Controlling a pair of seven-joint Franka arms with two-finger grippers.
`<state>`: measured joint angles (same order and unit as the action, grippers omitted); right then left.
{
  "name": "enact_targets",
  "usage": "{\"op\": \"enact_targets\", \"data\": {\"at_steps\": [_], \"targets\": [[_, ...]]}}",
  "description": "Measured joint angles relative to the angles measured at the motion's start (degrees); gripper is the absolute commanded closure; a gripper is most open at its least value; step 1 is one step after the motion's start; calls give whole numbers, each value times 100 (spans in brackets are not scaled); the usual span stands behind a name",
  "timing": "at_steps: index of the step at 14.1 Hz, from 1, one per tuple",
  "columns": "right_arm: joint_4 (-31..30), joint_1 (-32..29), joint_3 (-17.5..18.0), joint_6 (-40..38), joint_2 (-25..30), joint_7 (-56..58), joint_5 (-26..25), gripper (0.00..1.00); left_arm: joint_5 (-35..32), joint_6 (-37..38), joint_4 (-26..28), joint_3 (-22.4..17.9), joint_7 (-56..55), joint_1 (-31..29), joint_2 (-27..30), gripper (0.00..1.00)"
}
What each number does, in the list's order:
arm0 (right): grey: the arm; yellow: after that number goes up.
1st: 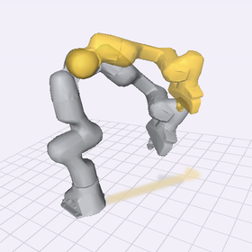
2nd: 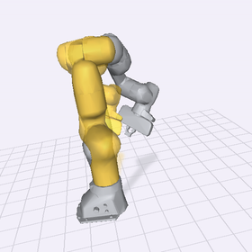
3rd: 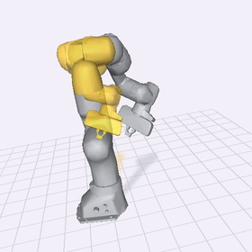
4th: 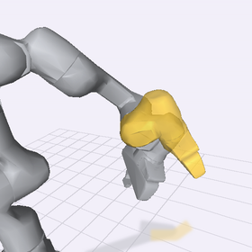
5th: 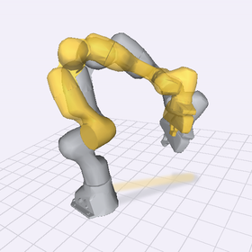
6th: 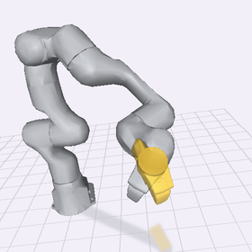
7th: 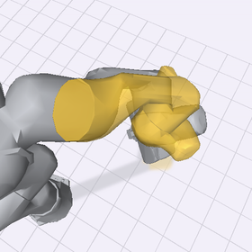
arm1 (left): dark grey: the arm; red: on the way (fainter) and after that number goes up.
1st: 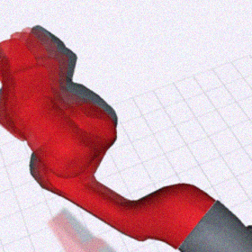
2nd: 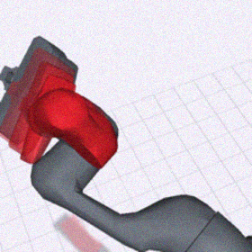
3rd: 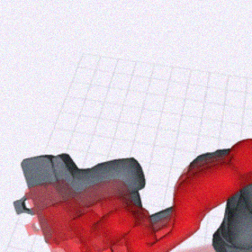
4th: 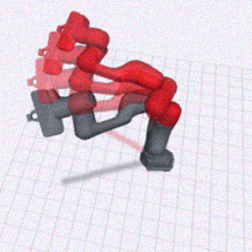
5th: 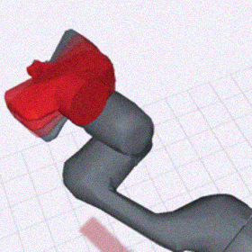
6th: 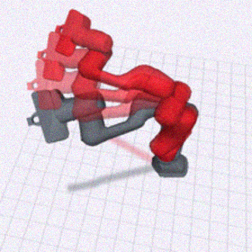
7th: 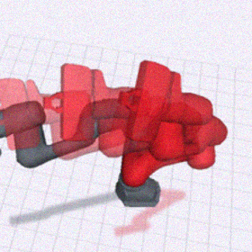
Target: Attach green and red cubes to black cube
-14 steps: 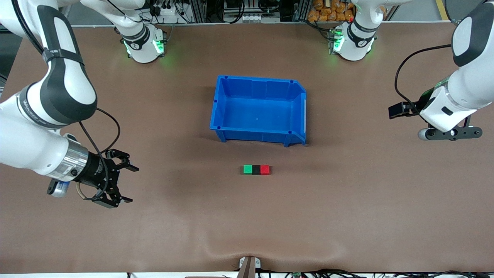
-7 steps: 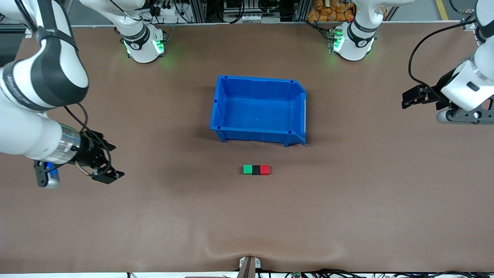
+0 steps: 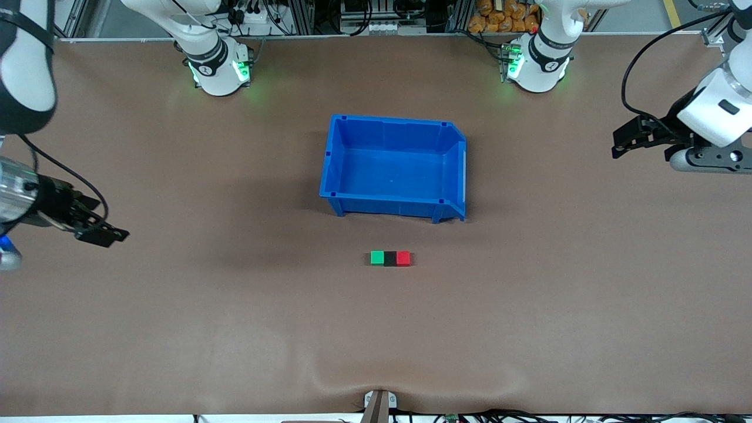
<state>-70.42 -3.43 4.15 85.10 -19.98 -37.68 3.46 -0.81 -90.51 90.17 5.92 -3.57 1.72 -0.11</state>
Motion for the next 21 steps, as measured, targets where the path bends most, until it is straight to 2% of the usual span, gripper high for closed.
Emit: {"op": "enact_targets", "data": {"at_steps": [7,10,13,21], "targets": [[1,3,-712,-464,417,2455,-1,0,0,-12,-22,-1,26,-25,42,0],[1,2,-925,-738,681,3337,-2,0,0,321,-22,-3,307,-24,98,0],[-37,3,-969,-952,994,3538,-22,0,0,442,-23,-18,428,-24,169,0],[-702,69,-950,-989,1914,3628,-172,0,-179,546,-23,8,448,-24,241,0]]}}
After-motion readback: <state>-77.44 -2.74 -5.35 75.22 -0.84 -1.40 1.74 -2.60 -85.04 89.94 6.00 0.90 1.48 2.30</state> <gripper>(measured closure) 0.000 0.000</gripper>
